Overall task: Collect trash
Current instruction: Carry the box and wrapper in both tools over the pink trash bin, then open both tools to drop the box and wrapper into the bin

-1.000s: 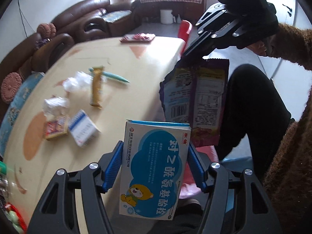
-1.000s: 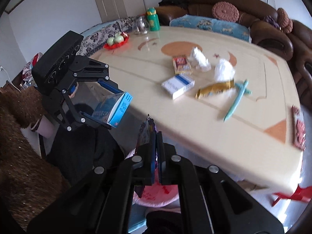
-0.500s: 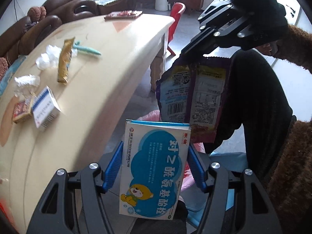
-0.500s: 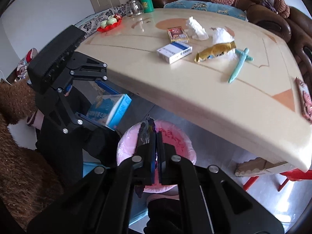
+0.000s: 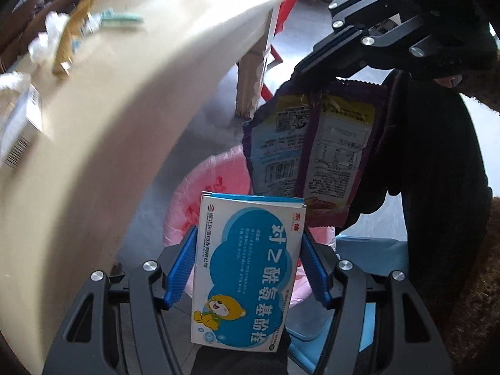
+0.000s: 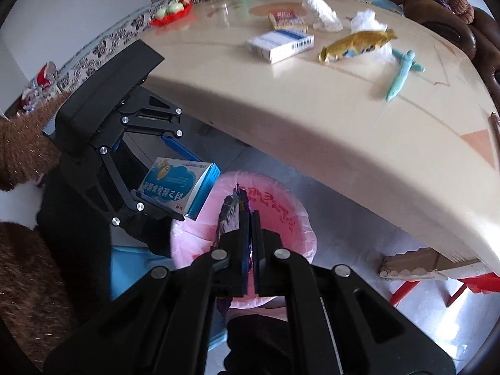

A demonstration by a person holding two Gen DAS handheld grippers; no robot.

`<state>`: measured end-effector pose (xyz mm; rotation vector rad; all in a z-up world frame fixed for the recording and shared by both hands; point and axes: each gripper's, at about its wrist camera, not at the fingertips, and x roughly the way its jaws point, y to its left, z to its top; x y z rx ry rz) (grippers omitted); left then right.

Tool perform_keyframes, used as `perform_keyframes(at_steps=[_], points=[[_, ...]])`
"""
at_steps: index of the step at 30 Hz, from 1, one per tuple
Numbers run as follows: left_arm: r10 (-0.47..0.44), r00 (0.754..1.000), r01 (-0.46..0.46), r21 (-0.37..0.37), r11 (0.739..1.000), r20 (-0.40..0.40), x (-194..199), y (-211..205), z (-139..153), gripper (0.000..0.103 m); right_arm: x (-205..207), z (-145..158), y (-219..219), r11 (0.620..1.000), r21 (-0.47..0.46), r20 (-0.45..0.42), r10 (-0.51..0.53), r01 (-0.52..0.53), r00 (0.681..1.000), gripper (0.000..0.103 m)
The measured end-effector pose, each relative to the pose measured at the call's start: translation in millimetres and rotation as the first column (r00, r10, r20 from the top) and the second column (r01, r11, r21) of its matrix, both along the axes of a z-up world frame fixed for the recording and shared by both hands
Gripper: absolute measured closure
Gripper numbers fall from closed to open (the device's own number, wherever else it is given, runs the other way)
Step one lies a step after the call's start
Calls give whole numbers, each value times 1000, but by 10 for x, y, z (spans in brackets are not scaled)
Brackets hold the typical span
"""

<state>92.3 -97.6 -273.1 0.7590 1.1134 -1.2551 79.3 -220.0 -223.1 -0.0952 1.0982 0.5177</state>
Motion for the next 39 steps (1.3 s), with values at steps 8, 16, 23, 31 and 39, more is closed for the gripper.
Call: perform_keyframes(at_steps=[8,16,23,31,39], points=[[39,996,-35,45,998,-84,85,-136,-478,41,132,-484,23,1000,-29,-58,10,-12,998,99],[91,988,-79,93,993,-126,222,-207,-785,41,238,-880,114,999,-25,-116,24,-27,993,99],[111,981,-93,120,988,-158,263,-245,-943,41,233,-1099,221,997,-44,-168,62,-70,984,99],[182,971,-168,102,981,-154,338,-234,-977,41,266,-1152,218,998,-30,-178,44,-50,983,98],[192,971,-180,91,979,-144,362,-163,-906,41,268,-1064,261,998,-31,-133,45,-49,990,43]])
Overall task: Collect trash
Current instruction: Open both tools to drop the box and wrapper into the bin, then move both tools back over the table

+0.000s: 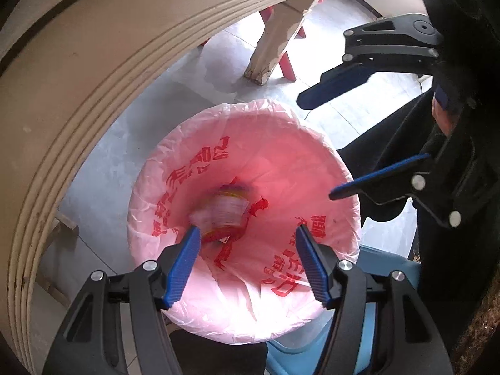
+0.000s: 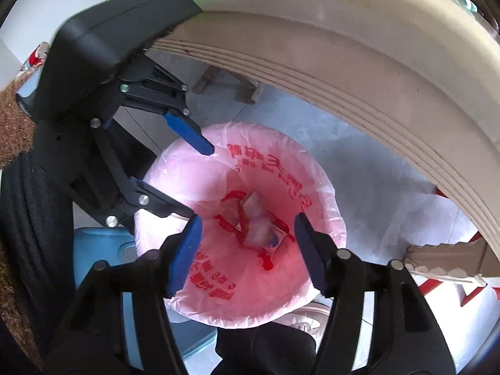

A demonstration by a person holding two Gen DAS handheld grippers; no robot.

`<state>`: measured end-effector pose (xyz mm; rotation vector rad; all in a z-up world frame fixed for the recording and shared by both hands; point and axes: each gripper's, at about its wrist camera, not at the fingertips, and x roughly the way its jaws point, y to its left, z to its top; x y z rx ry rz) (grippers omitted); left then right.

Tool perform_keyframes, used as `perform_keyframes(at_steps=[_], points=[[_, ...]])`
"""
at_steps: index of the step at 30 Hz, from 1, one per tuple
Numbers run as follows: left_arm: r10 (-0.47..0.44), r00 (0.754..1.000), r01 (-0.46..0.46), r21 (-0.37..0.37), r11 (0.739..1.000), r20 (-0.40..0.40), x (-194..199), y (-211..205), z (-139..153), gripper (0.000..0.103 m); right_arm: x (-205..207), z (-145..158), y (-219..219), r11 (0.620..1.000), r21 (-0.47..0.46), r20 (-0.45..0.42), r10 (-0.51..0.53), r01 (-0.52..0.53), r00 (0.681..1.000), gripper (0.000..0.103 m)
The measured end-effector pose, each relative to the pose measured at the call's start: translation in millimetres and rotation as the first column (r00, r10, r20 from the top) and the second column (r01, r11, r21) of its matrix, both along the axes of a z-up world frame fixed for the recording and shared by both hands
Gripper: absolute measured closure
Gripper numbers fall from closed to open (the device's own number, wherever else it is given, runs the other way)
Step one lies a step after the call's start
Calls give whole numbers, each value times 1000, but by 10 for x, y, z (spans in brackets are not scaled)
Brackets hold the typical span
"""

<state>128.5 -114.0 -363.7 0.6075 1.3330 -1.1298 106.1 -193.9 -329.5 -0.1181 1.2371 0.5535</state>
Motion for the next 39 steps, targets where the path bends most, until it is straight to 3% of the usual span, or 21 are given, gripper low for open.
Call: perform_keyframes(at_steps=[5,8,14,18,25,31,34,39], points=[[23,999,-23,6,1000,32,9,43,65,40,21,50,-4,1000,4,12,-10,10,1000,38],[49,996,-50,18,999,80,-11,77,152,22,2,108,4,1000,2,29,-23,23,999,32],[114,979,-118,13,993,168,-112,169,470,11,-105,328,23,998,5,75,-55,55,996,27],[166,956,-164,-31,986,242,-183,300,784,11,-205,567,8,995,11,123,-104,104,987,25],[280,884,-258,-108,960,374,-305,464,1374,11,-341,1094,13,978,10,239,-203,206,950,24],[448,797,-383,-235,894,405,-333,682,1904,10,-386,1635,-108,938,71,322,-345,340,882,15],[542,746,-457,-293,840,388,-229,800,2144,8,-371,1854,-182,921,63,365,-379,384,850,14],[617,706,-511,-354,783,346,-25,888,2446,7,-306,2180,-347,887,107,392,-453,449,801,9]])
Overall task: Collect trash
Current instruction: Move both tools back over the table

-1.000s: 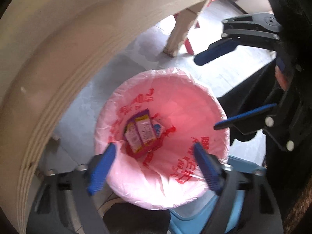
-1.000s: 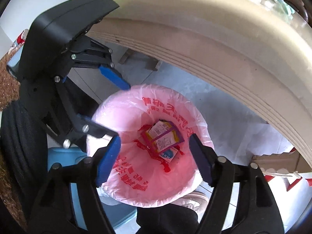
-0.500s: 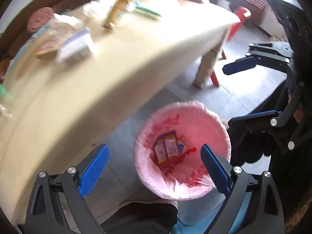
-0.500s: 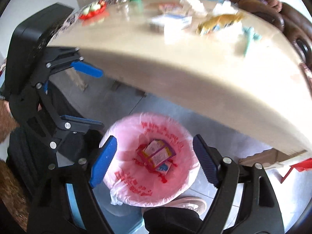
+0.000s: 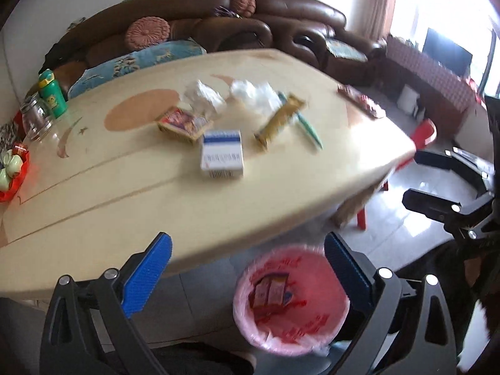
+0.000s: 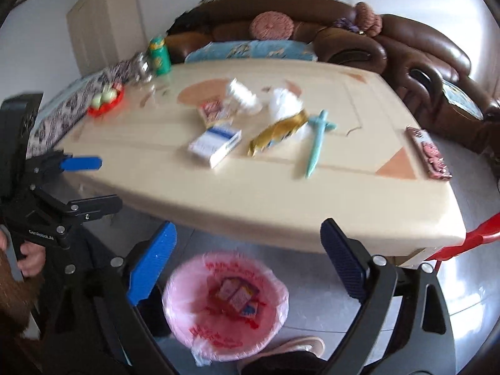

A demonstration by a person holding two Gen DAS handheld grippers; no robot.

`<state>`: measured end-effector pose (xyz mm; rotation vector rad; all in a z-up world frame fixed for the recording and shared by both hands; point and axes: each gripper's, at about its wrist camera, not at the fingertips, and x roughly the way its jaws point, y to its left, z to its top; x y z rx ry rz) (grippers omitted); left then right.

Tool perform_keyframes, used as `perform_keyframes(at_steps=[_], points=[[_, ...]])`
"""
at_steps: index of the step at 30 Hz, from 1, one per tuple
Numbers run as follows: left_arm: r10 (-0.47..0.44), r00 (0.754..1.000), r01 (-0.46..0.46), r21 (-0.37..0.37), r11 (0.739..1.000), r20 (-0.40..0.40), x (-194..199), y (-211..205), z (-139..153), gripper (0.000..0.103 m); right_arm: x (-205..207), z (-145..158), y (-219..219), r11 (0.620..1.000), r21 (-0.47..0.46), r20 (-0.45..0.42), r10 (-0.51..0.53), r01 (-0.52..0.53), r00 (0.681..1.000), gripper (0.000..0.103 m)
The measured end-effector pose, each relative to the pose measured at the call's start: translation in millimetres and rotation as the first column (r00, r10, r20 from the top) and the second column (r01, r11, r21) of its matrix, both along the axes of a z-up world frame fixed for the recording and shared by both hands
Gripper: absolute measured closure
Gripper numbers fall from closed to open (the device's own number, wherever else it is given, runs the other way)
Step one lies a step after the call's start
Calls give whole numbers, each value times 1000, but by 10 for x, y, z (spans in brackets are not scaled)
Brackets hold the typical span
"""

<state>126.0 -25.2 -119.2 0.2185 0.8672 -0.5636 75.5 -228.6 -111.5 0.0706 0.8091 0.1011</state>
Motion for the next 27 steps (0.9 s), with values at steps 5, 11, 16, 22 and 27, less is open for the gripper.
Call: perform_keyframes(at_steps=[5,11,16,22,27], points=[[45,999,-46,35,998,12,318,-83,147,7,250,172,-164,997,-4,28,-72,73,997,8],[59,998,-56,106,993,-28,744,-314,-4,7,695,122,-440,990,-3,34,-138,138,990,8],[106,988,-93,116,989,-115,1199,-415,-291,7,1116,-89,-648,990,23,-7,-139,139,990,8],[132,972,-108,132,985,-194,1556,-511,-576,7,1569,-491,-874,989,27,-77,-146,149,986,8],[126,970,-90,175,980,-206,1693,-652,-768,7,1789,-728,-955,990,33,-114,-131,136,985,8]])
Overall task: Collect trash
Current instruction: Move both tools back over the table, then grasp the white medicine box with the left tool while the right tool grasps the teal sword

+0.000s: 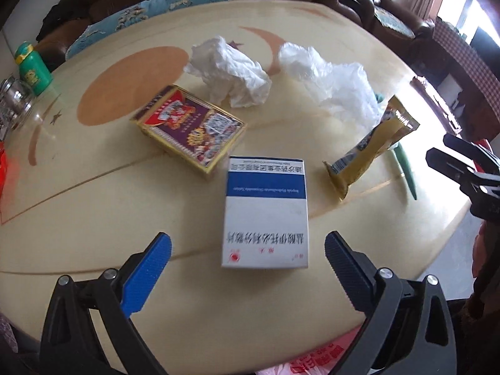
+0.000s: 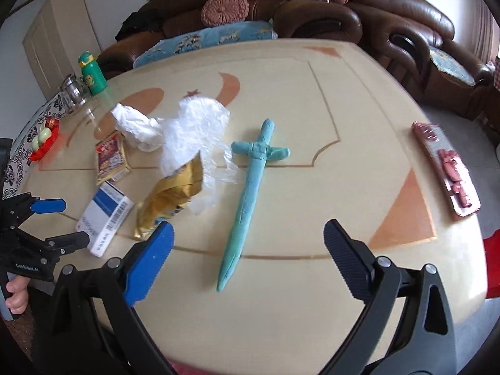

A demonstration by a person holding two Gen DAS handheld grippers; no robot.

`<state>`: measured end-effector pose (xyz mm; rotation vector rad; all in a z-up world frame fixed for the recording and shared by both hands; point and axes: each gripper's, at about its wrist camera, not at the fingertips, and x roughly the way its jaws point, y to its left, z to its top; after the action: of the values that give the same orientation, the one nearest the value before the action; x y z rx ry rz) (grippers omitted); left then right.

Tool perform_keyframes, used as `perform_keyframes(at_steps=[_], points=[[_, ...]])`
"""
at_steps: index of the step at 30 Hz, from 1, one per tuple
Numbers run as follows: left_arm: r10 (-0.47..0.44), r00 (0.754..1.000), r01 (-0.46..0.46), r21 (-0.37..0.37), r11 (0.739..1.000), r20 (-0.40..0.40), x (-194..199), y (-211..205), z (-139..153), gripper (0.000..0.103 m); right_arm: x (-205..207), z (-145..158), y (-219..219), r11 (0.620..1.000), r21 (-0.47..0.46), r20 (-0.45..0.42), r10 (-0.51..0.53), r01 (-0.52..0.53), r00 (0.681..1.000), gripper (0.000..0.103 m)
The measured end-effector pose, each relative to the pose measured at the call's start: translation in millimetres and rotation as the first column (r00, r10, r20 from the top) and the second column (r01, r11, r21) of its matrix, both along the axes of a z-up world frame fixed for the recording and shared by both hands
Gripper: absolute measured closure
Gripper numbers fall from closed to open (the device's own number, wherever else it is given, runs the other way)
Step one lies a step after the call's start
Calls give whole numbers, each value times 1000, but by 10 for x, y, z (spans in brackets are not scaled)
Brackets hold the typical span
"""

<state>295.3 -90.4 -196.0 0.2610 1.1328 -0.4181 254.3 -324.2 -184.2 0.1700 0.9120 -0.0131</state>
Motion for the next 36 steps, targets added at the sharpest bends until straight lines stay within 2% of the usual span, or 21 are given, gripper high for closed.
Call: perform_keyframes(at_steps=[5,14,16,18,26,29,31,35,36], points=[[-22,1000,21,52,998,23,63,-130,-80,7,105,-69,10,998,-70,-4,6,-6,1000,8],[-24,1000,25,67,997,-7,195,-201,-206,7,249,-218,-5,998,-56,-34,26,-28,999,9],[-14,1000,15,76,997,-12,221,-212,-234,7,277,-251,-10,998,-47,-44,29,-31,999,14],[-9,1000,10,67,998,-23,251,-210,-255,7,323,-305,-8,998,-39,-67,37,-40,997,38],[16,999,-14,52,999,-46,319,-209,-310,7,371,-365,75,994,-95,-85,53,-61,995,39],[28,998,-26,48,999,-51,345,-185,-318,7,352,-357,119,992,-112,-79,56,-64,995,45],[28,998,-26,44,999,-48,335,-165,-314,10,342,-350,136,991,-114,-76,61,-70,995,53],[18,999,-16,44,999,-47,301,-210,-281,18,333,-330,115,992,-112,-77,52,-60,996,83],[14,999,-12,44,999,-47,294,-225,-271,21,329,-329,99,992,-109,-77,48,-57,996,86]])
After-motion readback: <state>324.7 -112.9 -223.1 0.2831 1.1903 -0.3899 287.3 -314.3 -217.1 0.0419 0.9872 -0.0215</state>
